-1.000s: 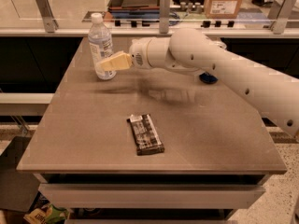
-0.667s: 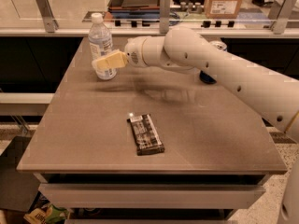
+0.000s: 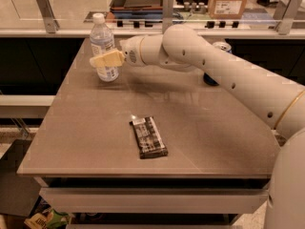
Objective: Move blue plastic bottle near rxbar chocolate
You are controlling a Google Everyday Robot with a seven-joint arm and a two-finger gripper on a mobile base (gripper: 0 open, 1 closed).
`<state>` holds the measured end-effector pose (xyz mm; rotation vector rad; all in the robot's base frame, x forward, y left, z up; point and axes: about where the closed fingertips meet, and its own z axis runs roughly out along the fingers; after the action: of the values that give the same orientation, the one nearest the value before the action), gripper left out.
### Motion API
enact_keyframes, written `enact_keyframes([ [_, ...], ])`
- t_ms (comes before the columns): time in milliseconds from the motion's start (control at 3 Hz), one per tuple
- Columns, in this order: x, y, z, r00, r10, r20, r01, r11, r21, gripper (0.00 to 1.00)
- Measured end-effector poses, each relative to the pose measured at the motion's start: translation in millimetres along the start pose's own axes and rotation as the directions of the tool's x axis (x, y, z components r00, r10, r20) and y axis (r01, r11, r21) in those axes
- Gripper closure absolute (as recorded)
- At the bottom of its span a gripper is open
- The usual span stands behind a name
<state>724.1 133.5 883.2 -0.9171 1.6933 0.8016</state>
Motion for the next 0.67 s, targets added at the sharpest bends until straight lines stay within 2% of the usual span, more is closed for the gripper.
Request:
enact_keyframes([
  [667,1.4,1.8,7.0,1.000,-0.009,-0.006,0.009,0.9995,-0.030,0.63],
])
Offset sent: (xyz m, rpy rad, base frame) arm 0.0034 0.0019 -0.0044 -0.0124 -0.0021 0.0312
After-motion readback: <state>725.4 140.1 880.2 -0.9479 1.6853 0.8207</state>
